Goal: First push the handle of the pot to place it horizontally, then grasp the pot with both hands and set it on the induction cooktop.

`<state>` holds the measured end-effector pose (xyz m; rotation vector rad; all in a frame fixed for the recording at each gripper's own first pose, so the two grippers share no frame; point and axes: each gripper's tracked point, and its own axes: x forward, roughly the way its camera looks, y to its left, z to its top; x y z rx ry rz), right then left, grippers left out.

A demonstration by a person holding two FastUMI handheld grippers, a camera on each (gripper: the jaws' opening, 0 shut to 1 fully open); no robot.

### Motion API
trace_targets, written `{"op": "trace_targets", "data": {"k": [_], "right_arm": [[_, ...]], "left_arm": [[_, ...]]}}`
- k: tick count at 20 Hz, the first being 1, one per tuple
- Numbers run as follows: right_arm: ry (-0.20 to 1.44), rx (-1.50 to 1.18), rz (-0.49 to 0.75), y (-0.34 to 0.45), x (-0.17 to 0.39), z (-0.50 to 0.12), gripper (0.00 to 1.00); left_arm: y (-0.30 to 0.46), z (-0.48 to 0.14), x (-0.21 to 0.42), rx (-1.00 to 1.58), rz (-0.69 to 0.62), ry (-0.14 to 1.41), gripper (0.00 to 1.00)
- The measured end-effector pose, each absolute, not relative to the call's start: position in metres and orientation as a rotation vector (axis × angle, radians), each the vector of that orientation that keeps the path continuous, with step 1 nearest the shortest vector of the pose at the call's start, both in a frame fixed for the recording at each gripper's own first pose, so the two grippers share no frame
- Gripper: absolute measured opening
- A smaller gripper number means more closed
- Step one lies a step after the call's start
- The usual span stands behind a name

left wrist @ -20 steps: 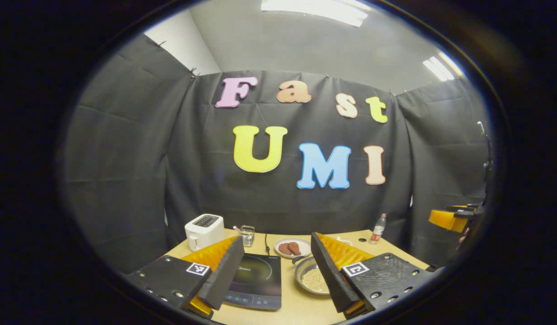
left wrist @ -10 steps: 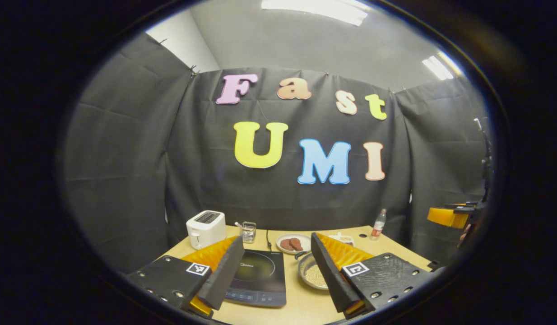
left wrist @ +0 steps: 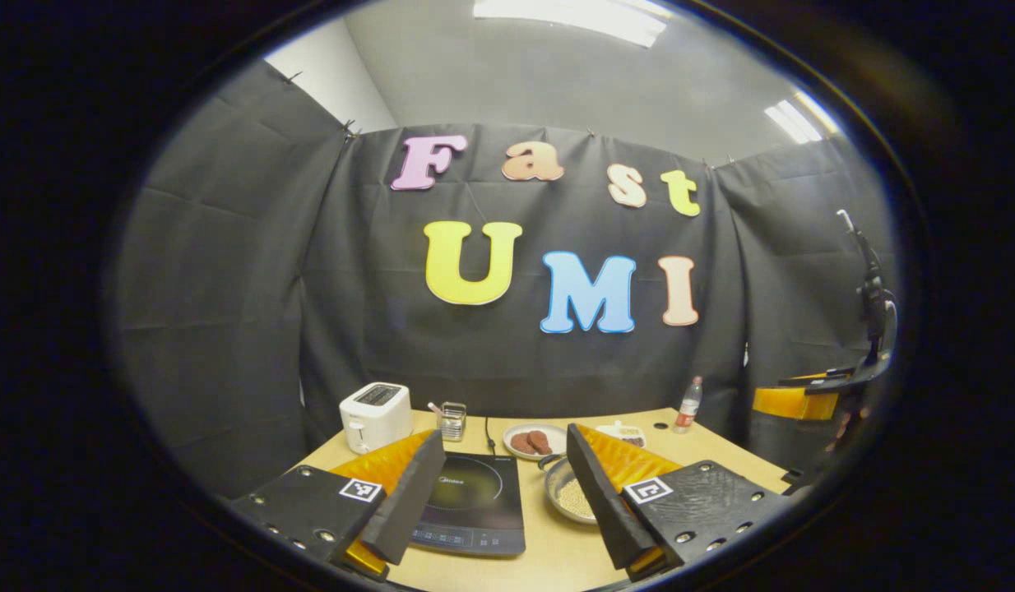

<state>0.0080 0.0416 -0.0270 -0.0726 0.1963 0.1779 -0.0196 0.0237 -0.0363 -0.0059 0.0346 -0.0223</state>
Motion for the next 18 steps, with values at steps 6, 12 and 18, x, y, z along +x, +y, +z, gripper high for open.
{"op": "trace_targets", "data": {"k": [6, 12, 18], "right_arm": [[0.318, -0.156, 0.27, 0.062, 0.013, -0.049, 0.18], [0.499, -0.112, 0.417, 0.094, 0.012, -0.089, 0.01], [0.638, -0.115, 0.454, 0.085, 0.03, -0.134, 0.02]], "left_arm": [[0.037, -0.04, -0.022, -0.014, -0.004, 0.011, 0.87], [0.064, -0.062, -0.022, -0.027, 0.045, 0.057, 0.87], [0.084, -0.068, -0.009, -0.02, 0.101, 0.115, 0.9]]}}
